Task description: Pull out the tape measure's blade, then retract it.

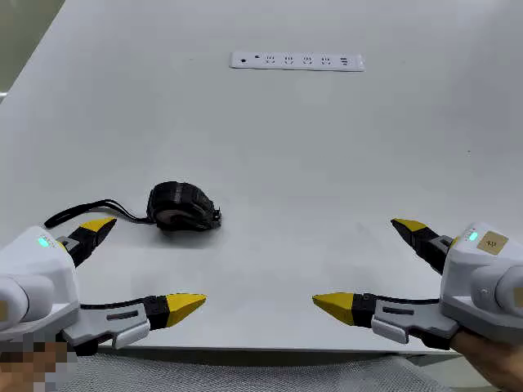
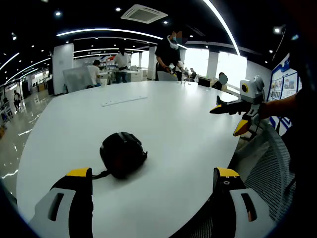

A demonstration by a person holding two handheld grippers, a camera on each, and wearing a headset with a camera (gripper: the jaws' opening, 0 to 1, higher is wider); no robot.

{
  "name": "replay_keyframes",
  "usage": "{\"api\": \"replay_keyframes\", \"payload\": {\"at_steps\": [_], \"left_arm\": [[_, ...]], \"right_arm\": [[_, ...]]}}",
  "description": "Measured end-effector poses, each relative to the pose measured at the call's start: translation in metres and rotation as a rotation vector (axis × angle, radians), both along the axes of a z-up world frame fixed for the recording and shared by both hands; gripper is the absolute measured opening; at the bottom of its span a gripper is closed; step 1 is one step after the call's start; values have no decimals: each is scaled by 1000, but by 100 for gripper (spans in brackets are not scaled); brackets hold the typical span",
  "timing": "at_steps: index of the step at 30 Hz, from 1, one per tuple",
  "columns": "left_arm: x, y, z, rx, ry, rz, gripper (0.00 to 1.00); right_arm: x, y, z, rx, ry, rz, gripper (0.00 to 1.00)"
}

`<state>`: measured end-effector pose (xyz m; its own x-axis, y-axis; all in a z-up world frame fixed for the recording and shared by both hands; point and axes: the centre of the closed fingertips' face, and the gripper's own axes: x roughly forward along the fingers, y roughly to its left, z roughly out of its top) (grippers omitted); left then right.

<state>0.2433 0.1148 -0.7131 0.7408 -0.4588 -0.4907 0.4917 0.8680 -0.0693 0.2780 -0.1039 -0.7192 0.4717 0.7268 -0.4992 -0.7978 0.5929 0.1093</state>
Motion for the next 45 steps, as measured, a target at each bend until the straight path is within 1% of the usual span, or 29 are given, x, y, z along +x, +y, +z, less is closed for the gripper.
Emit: {"api": "replay_keyframes", "payload": {"at_steps": [6,13,14,19,24,35,45], "left_arm": [[0,0,0,0,1,-2,99],[0,0,0,3,2,-1,99],[0,0,0,3,1,-2,99],[0,1,0,4,1,-4,99],[2,1,1,7,0,-7,99],[6,2,-1,12,8,-20,99],[14,6,-3,25,15,-37,99]], "right_arm": [[0,0,0,-5,1,1,99],[1,-1,1,-6,-13,4,99],[2,-2,1,-10,-18,1,99],[1,-3,-1,-22,-14,5,99],[2,-3,-1,-23,-11,6,99],[3,-3,-4,-34,-3,19,99],[7,-2,-9,-51,10,44,99]]}}
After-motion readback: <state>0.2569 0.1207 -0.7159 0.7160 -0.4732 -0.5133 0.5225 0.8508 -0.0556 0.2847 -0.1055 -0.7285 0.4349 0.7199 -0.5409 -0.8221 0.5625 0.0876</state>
